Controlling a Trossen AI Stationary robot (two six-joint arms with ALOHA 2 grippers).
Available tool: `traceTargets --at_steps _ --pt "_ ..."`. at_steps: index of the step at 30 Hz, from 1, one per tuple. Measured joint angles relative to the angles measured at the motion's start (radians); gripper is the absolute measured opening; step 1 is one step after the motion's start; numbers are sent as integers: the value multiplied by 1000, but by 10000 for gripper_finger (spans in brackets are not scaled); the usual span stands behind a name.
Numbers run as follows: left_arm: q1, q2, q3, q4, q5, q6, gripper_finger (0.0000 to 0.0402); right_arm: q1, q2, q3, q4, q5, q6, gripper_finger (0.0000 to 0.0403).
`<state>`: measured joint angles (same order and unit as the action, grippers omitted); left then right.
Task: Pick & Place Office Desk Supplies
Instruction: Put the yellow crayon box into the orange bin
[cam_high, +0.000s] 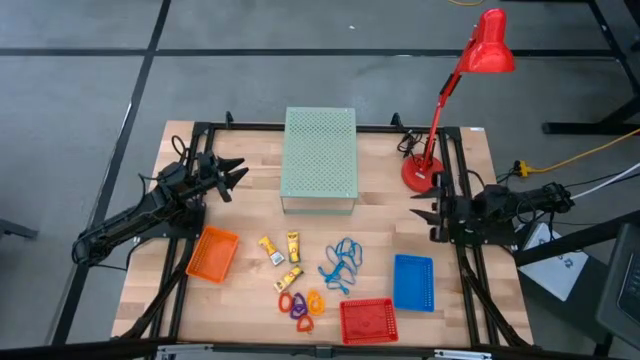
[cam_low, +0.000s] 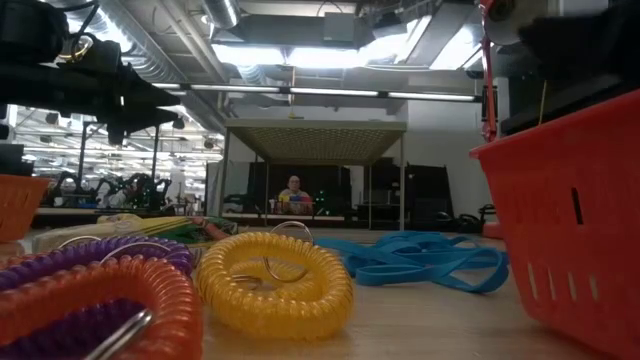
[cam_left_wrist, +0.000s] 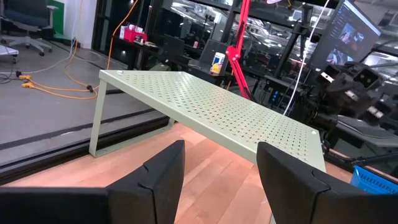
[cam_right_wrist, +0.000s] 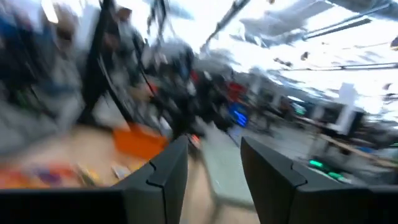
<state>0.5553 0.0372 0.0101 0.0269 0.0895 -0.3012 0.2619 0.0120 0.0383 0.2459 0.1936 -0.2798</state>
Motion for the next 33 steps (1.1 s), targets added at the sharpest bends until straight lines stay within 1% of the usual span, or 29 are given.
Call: traceTargets --at_steps 2,5,7,9,11,13,14,16,19,22,24,27,30,31,33 --pt "0 0 0 0 0 0 198 0 0 0 93 -33 82 151" --pt "0 0 0 0 0 0 198 0 0 0 208 -6 119 151" --pt "0 0 0 4 -2 0 198 0 9 0 260 57 108 151" --pt "0 0 0 17 -10 -26 198 0 26 0 296 142 108 151" --pt "0 0 5 41 -11 -109 198 0 50 0 350 233 151 151" --pt "2 1 15 93 -24 -147 198 -1 83 0 404 271 236 151" --pt "3 1 25 108 -29 -151 198 -1 102 0 425 270 283 151" --pt "2 1 45 211 -34 -190 198 0 147 0 454 252 369 151" --pt "2 0 67 472 -50 -297 198 0 244 23 472 228 452 151" --pt "2 0 86 738 -62 -309 198 -1 350 103 492 229 431 151" --pt "2 0 102 846 -62 -314 198 -1 419 176 517 219 368 151" --pt "2 -1 126 888 -47 -414 198 -1 523 308 545 149 272 151" --pt "2 0 144 878 4 -585 198 0 606 447 543 52 196 151" --pt "2 0 145 876 6 -648 198 0 630 492 543 34 190 151" --pt "2 0 147 881 -32 -743 198 0 671 572 546 26 204 151"
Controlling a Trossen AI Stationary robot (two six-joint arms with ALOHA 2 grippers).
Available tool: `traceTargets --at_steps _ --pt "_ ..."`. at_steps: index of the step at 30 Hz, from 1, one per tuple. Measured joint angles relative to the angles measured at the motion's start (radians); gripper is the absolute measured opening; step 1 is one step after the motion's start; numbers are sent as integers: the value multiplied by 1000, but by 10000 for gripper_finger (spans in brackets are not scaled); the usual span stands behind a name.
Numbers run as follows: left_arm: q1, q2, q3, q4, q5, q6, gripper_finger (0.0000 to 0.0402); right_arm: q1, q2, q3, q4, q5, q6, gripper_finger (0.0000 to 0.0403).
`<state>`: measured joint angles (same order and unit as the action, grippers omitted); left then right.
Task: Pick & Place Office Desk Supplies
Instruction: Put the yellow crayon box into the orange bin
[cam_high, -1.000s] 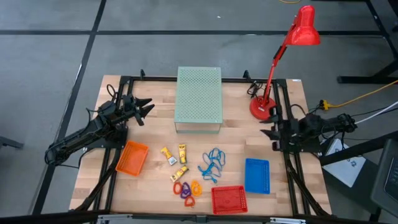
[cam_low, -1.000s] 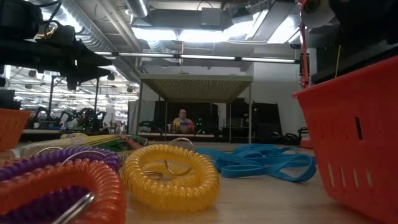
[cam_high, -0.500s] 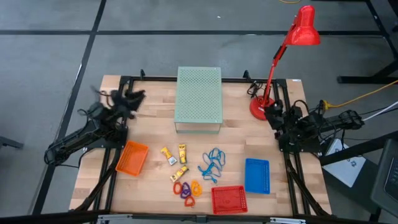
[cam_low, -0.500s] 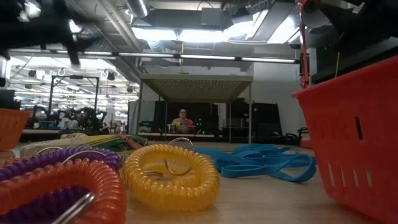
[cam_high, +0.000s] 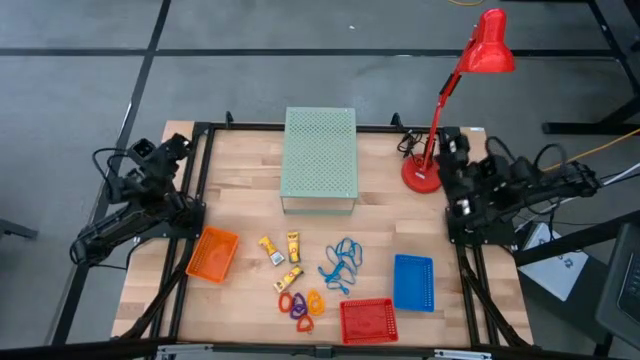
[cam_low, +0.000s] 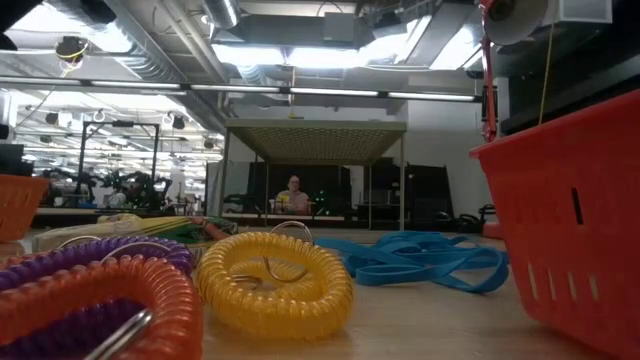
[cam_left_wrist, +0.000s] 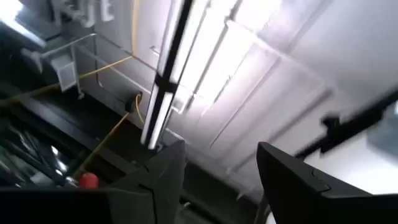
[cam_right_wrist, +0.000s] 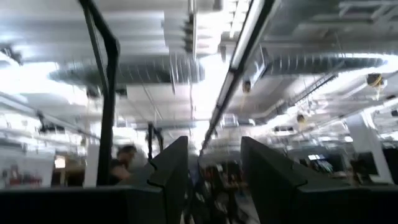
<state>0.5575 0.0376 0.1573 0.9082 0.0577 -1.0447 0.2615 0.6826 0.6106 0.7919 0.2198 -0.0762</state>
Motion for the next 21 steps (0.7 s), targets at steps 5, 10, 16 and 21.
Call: traceTargets --at_steps 5,10,16,21 --pt "0 0 1 6 -34 -36 198 0 71 130 -52 79 -47 151" --pt "0 1 2 0 2 -22 198 0 105 172 -126 79 -30 151" --pt "0 1 2 -22 30 4 198 0 121 172 -141 79 -10 151" --pt "0 1 2 -76 8 9 198 0 141 173 -93 79 26 151"
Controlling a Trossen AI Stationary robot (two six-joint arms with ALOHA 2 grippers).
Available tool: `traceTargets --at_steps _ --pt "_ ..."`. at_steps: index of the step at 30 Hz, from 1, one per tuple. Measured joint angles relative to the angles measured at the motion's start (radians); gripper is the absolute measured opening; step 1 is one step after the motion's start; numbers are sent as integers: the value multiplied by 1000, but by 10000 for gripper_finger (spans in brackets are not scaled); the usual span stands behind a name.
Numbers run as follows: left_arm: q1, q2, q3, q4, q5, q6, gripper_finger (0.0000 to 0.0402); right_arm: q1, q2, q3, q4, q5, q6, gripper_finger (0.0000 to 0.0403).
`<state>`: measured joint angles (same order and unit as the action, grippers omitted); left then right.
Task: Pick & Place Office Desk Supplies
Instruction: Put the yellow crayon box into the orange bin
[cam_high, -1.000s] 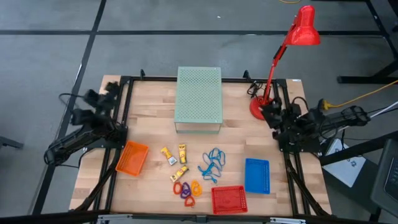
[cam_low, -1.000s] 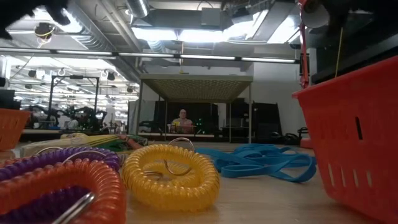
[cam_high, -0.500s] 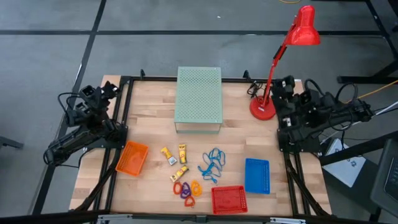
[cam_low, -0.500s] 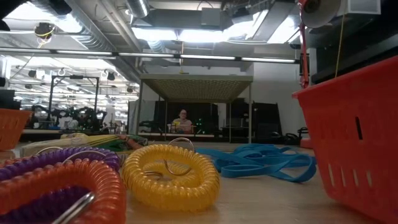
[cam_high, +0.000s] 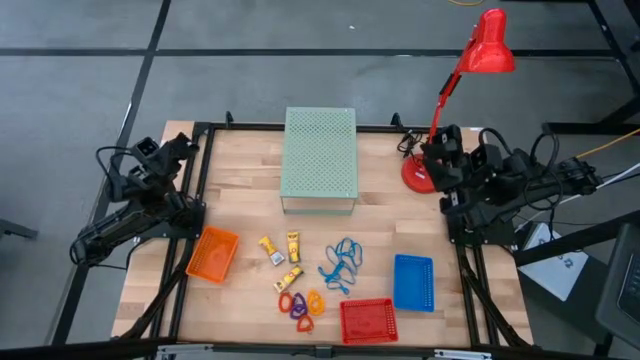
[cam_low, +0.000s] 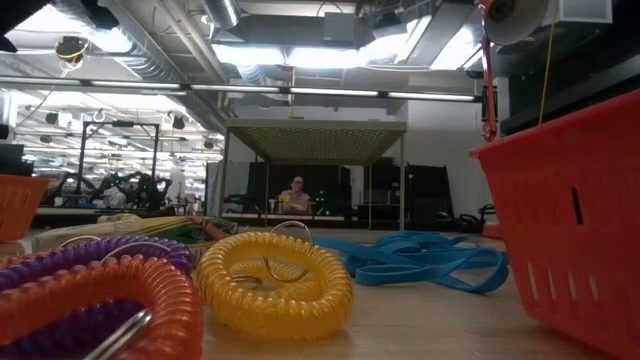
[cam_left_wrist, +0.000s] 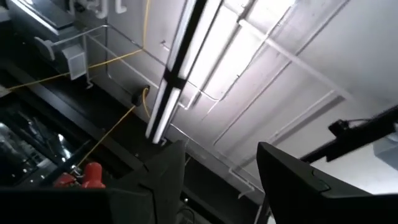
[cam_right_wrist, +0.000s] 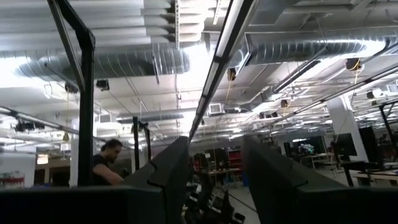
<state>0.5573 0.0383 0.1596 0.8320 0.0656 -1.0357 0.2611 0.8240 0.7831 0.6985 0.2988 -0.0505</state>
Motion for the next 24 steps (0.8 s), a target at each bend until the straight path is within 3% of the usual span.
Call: traceTargets --at_steps 6,9,14,17,21,24 --pt "0 3 0 -79 27 36 198 1 10 0 15 47 29 151" --pt "0 5 0 -128 -11 -61 198 0 9 0 20 87 116 151" --pt "0 33 0 -166 56 -172 198 -7 26 1 29 70 269 151" --pt "0 66 16 -156 37 -191 198 -23 51 1 129 19 306 151" --pt "0 143 141 -238 68 -40 198 -37 80 5 217 -24 281 151" --pt "0 231 316 -494 128 115 198 -40 91 36 149 44 274 151"
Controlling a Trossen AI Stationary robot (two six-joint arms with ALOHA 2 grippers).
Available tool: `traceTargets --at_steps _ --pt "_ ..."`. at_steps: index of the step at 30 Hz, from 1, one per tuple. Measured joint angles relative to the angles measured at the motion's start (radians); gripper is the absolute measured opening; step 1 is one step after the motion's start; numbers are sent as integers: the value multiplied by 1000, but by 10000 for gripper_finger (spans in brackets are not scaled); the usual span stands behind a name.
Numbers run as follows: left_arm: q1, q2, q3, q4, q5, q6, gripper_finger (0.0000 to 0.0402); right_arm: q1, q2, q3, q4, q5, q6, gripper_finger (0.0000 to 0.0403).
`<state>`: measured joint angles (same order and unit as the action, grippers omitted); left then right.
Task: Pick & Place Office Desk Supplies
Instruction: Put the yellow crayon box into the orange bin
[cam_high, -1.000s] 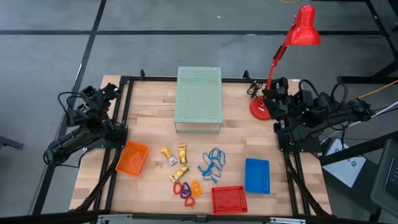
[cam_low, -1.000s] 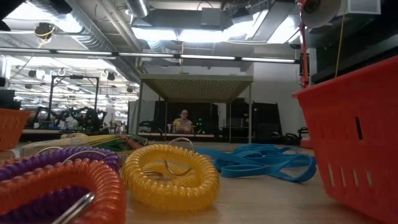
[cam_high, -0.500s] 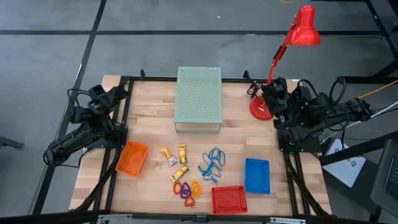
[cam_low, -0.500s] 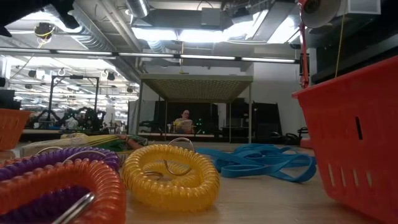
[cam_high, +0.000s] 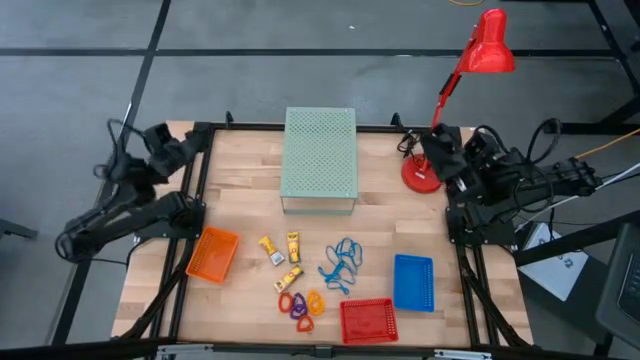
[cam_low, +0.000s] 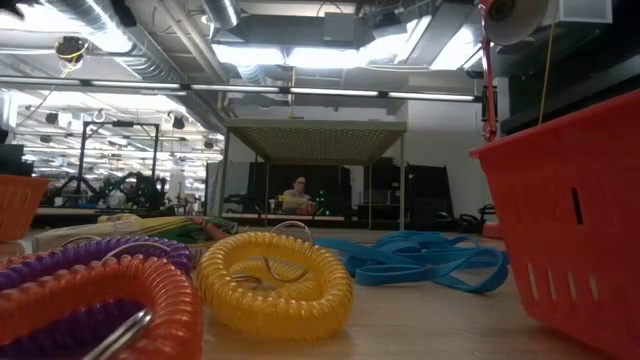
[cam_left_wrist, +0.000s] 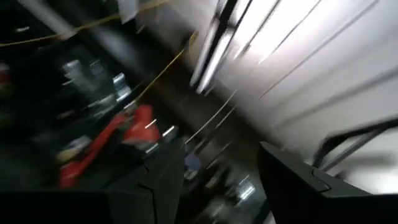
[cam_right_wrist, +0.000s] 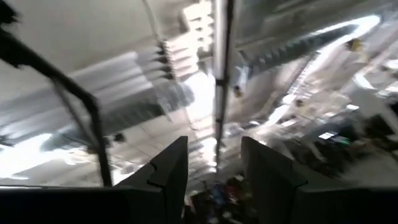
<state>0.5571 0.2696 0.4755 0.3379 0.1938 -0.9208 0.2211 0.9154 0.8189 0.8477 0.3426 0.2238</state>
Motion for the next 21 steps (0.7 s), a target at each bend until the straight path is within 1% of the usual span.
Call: traceTargets --at_steps 1,4,7,8,11,13,15,18,21 --pt "0 32 66 -115 15 66 198 0 5 18 -43 31 -1 151" --pt "0 151 280 -452 18 287 198 0 20 86 -194 107 -4 151" --pt "0 267 477 -711 1 470 198 0 46 183 -372 183 -4 151" --pt "0 304 540 -791 -17 522 198 0 58 224 -457 213 -4 151" --pt "0 416 737 -1119 -109 705 198 0 110 357 -782 333 -1 151" --pt "0 483 828 -1287 -146 776 198 0 151 437 -956 380 27 151" --pt "-4 523 876 -1340 -132 803 198 0 187 497 -1056 405 46 151" --pt "-27 537 896 -1314 -88 815 198 0 210 543 -1119 426 55 151" --pt "-59 542 893 -1331 -110 785 198 0 210 556 -1171 441 95 151"
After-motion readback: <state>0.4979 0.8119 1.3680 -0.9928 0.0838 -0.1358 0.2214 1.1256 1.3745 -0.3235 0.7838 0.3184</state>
